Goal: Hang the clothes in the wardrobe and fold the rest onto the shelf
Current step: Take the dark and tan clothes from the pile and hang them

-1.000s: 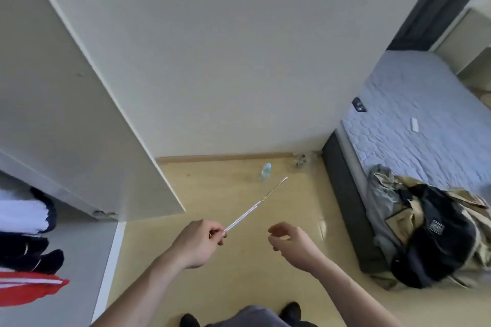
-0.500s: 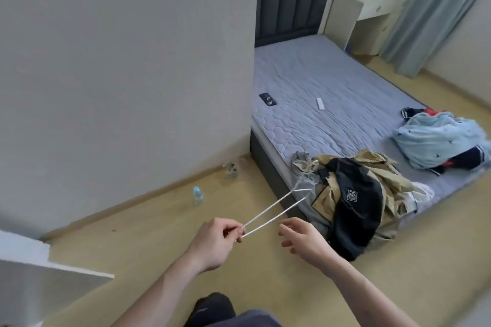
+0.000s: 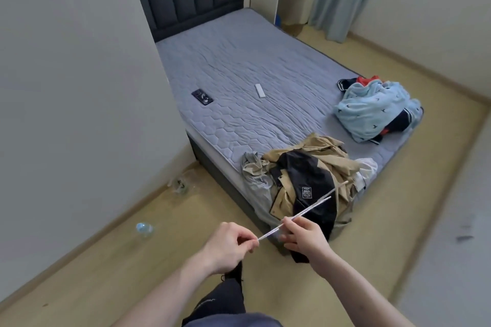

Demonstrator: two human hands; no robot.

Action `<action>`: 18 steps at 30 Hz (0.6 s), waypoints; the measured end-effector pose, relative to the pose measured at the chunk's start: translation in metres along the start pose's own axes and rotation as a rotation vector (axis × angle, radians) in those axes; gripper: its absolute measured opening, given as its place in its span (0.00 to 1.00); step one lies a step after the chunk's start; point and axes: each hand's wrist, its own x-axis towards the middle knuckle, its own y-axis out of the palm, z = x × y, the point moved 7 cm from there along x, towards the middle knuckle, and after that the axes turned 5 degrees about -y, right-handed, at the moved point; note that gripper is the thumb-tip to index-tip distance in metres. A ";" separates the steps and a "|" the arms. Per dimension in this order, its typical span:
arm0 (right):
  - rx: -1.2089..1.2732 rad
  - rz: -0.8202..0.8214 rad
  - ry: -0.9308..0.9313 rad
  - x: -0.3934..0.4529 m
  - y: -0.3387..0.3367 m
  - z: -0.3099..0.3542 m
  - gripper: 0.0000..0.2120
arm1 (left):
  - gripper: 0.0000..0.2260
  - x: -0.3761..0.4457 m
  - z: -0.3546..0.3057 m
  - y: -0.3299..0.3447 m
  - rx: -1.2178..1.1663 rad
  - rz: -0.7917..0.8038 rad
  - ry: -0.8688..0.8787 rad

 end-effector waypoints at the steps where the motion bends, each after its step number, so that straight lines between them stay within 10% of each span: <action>1: 0.013 -0.027 0.012 0.011 -0.007 0.004 0.10 | 0.06 0.017 -0.005 0.001 0.012 0.043 0.005; 18: -0.111 -0.272 0.097 0.140 -0.210 0.040 0.09 | 0.04 0.254 -0.046 0.030 0.146 0.199 -0.271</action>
